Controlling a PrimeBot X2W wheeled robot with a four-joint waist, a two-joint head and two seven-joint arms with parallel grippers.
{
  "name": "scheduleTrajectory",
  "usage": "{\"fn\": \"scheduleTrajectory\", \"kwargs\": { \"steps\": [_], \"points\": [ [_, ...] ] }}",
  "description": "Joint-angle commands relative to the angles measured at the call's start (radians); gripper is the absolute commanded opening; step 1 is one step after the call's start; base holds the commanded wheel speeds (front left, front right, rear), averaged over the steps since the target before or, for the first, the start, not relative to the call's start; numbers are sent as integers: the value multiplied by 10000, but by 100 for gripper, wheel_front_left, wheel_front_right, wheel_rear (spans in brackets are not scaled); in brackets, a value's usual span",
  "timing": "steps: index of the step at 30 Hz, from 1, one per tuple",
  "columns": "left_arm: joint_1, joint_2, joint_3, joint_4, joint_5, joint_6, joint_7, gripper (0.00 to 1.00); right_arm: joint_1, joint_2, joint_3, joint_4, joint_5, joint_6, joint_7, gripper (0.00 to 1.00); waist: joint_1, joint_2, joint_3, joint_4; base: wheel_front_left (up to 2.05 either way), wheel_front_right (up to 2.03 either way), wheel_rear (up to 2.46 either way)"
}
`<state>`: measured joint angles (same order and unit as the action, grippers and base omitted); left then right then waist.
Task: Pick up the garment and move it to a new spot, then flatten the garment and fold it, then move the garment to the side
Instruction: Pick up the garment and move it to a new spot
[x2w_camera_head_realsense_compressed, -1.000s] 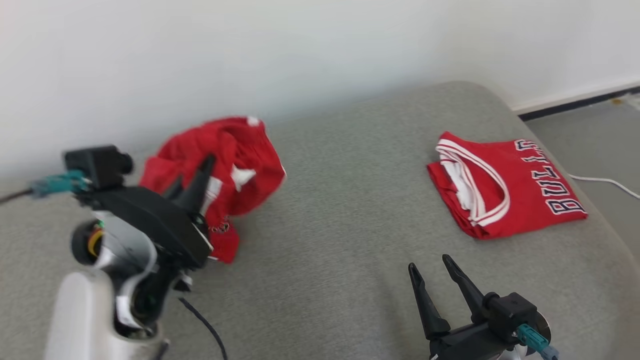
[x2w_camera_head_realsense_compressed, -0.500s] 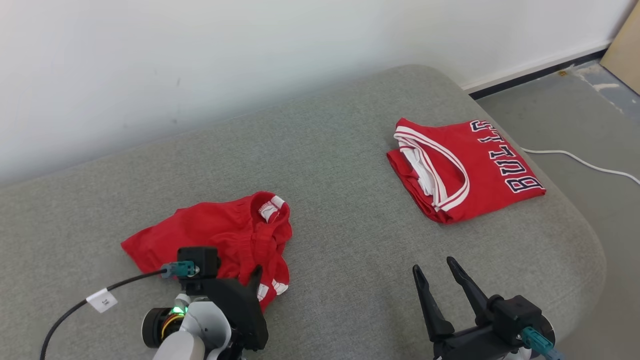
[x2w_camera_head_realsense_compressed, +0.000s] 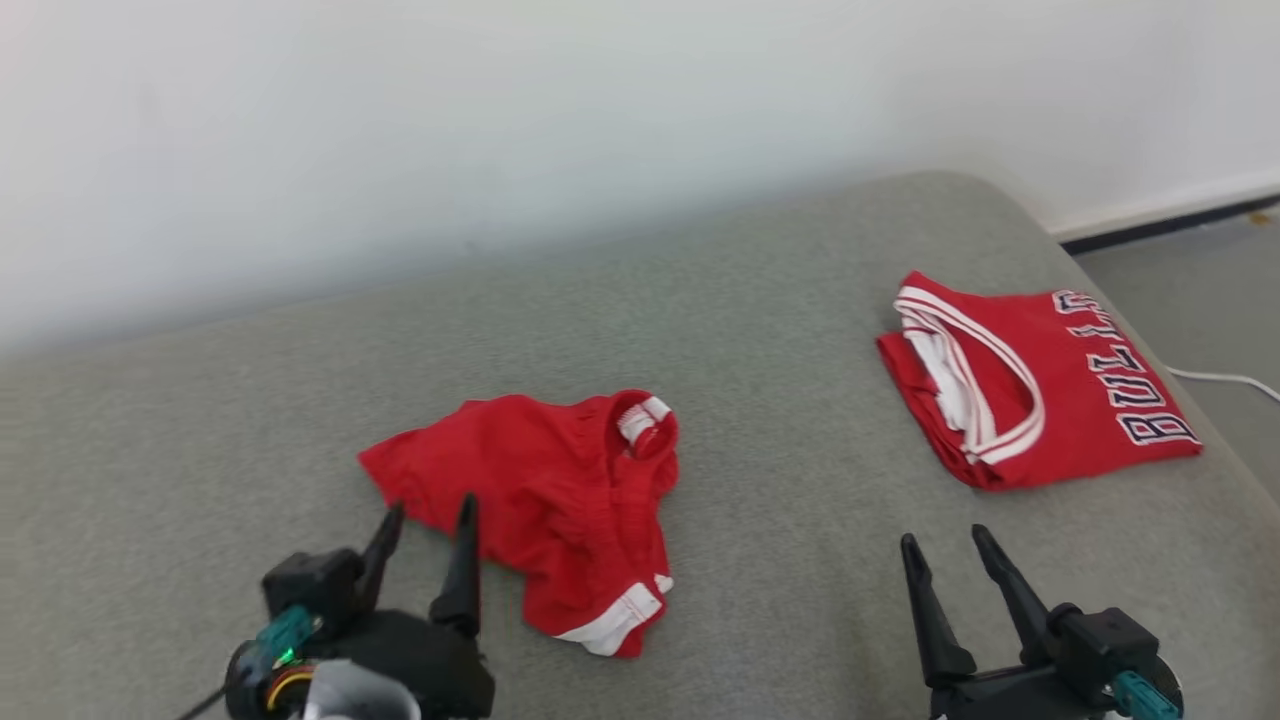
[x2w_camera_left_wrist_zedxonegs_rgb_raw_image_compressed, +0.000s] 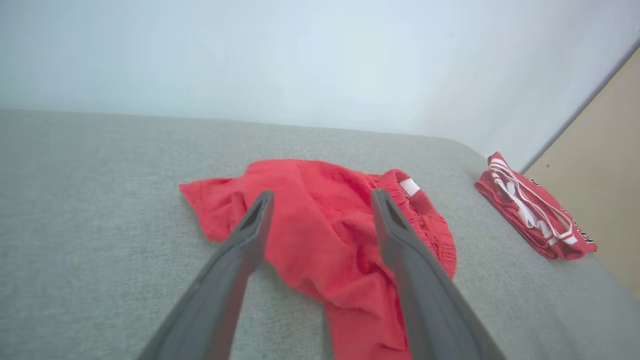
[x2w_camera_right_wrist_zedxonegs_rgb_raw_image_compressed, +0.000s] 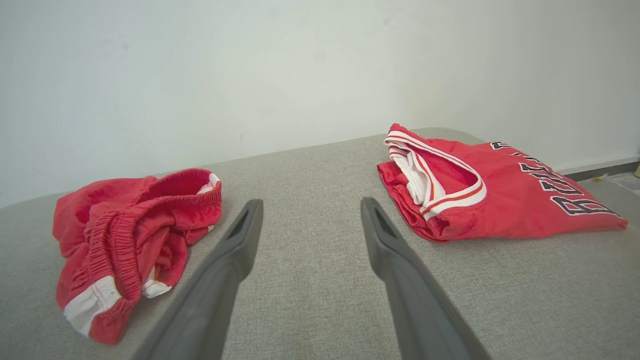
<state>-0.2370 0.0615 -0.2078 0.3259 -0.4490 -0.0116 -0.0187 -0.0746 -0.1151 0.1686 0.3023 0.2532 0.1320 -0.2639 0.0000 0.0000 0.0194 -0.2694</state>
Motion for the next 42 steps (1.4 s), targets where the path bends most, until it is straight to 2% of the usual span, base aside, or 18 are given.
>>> {"fn": "scheduleTrajectory", "kwargs": {
  "steps": [1,4,7,13,18,30,42],
  "points": [
    [374,200,42,-225,308,47,-606,100,191,-61,-178,-120,-101,-25,12,100,0,0,-330,724,0,0,0],
    [904,434,181,-527,676,187,-1763,100,398,-102,-478,-326,-217,-25,72,100,0,0,-482,1254,0,0,0],
    [1322,605,343,-721,858,269,-2223,100,511,-146,-648,-477,-283,-25,162,100,0,0,-599,1590,0,0,0],
    [2177,638,737,-1118,1022,386,-2449,100,711,-162,-853,-644,-387,-25,324,100,0,0,-788,2082,0,0,0],
    [2870,830,994,-1517,1519,269,-2465,100,936,-139,-988,-764,-447,-25,406,100,0,0,-942,2411,0,0,0],
    [4018,784,1494,-1748,2144,-229,-2462,100,1587,65,-1297,-735,-439,-25,403,100,0,0,-1109,2703,0,0,0],
    [3804,488,1820,-1661,2406,-664,-2464,100,1623,188,-1342,-774,-448,-25,407,100,0,0,-1070,2538,0,0,0]
  ]
}}
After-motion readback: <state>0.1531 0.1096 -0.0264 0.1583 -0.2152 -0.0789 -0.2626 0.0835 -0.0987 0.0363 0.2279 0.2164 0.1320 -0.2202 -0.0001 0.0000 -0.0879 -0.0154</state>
